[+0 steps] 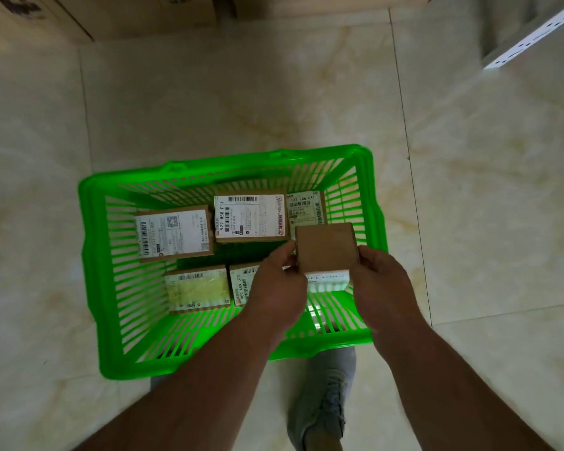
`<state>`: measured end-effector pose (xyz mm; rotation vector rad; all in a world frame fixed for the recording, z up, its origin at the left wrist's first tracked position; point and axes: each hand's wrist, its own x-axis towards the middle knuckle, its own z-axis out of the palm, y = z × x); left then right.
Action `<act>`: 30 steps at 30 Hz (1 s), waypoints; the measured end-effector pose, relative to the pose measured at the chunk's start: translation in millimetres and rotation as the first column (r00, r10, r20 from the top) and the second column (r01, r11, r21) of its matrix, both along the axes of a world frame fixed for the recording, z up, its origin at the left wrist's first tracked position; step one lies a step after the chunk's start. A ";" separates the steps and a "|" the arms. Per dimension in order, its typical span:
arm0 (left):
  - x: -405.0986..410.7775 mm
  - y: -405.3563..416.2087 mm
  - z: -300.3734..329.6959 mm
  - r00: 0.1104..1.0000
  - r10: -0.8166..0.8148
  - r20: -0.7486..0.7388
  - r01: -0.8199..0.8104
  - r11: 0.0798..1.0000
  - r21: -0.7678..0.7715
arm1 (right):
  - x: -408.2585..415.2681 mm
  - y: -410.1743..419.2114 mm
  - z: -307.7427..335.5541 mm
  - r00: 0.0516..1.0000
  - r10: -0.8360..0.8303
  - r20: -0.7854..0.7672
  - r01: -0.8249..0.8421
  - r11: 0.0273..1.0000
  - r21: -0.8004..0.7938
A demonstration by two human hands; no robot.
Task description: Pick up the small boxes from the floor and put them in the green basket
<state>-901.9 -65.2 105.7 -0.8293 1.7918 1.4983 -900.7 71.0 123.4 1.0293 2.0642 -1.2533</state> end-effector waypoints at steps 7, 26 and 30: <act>-3.1 -2.1 -2.5 0.993 0.115 0.011 -0.116 0.993 0.015 | -9.2 5.3 -13.8 1.000 0.016 -0.027 -0.020 0.989 -0.143; -41.9 12.9 -15.7 0.996 0.067 -0.063 -0.059 0.990 0.128 | -76.9 -20.1 -37.4 0.995 0.101 -0.010 -0.102 0.993 -0.065; -43.8 13.4 -18.4 0.992 0.115 -0.046 -0.104 0.975 0.198 | -80.2 -19.9 -43.5 0.996 0.026 -0.082 -0.036 0.992 -0.123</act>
